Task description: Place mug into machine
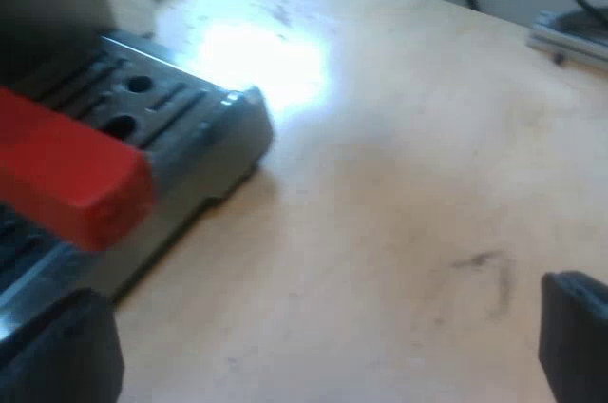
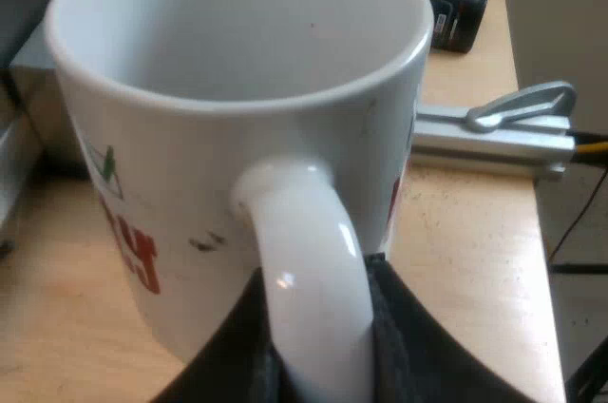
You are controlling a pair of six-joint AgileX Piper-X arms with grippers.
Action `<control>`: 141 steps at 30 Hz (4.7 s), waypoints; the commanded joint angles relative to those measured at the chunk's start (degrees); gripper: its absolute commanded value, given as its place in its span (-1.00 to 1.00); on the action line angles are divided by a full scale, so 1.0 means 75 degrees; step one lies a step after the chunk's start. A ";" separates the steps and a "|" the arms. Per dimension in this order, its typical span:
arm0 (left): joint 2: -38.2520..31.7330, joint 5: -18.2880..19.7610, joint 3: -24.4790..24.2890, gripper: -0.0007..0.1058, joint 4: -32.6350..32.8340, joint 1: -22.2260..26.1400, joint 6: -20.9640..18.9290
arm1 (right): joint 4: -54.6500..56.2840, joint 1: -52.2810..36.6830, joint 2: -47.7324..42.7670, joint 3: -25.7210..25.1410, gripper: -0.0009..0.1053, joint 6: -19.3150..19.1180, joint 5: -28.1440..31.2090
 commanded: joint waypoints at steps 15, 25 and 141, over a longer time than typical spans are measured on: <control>-0.1060 -0.2378 -0.0086 0.73 0.0817 -0.0030 -0.0371 | 0.3147 0.2944 -0.3039 -0.0113 -0.98 0.1256 0.0750; -0.1060 -0.2858 0.0614 0.73 0.0141 -0.0030 -0.0303 | 0.2811 0.4922 -0.3197 -0.0076 -0.98 0.1667 0.1625; 0.0584 -0.1017 0.1459 0.73 -0.3061 0.1595 -0.0047 | -0.7618 0.8669 0.7066 -0.0593 -0.05 0.2662 0.5127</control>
